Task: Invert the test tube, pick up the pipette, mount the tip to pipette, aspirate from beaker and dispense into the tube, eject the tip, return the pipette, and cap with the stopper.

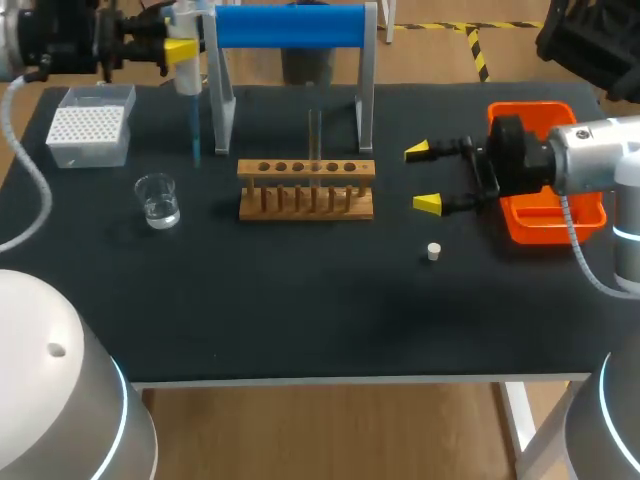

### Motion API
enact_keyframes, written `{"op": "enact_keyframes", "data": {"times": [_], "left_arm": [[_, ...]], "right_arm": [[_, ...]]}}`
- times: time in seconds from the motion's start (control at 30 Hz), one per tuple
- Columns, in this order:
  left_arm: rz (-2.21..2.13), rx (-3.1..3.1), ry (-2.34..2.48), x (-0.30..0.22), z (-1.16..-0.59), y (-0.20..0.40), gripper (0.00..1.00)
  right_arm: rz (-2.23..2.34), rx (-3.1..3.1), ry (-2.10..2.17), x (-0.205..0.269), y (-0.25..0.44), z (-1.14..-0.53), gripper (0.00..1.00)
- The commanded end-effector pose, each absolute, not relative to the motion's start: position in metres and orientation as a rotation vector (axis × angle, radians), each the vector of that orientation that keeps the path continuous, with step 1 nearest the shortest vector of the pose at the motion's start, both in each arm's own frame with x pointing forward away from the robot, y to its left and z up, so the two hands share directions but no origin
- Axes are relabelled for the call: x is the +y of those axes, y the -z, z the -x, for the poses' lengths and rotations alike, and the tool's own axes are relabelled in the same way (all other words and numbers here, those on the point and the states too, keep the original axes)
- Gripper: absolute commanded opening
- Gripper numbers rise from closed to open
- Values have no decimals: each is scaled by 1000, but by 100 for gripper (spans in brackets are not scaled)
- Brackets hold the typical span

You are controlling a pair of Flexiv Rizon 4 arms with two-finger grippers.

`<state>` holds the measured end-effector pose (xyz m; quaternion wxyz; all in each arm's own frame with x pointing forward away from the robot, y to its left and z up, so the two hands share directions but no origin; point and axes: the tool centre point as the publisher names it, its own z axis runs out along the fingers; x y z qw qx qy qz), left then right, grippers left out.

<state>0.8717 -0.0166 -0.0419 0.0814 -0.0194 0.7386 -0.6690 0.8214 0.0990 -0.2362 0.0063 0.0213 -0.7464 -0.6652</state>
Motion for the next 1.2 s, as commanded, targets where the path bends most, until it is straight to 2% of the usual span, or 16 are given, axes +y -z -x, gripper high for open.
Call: {"op": "enact_keyframes", "data": {"times": [0.03,0.47,1.2], "left_arm": [[37,2188,1998,12,-873,44,0],[-26,2164,1961,48,-889,48,0],[-58,2141,1964,52,-894,51,0]], "right_arm": [[-68,-2337,2080,98,236,-821,100],[-68,-2337,2080,98,236,-821,100],[-68,-2337,2080,98,236,-821,100]]}}
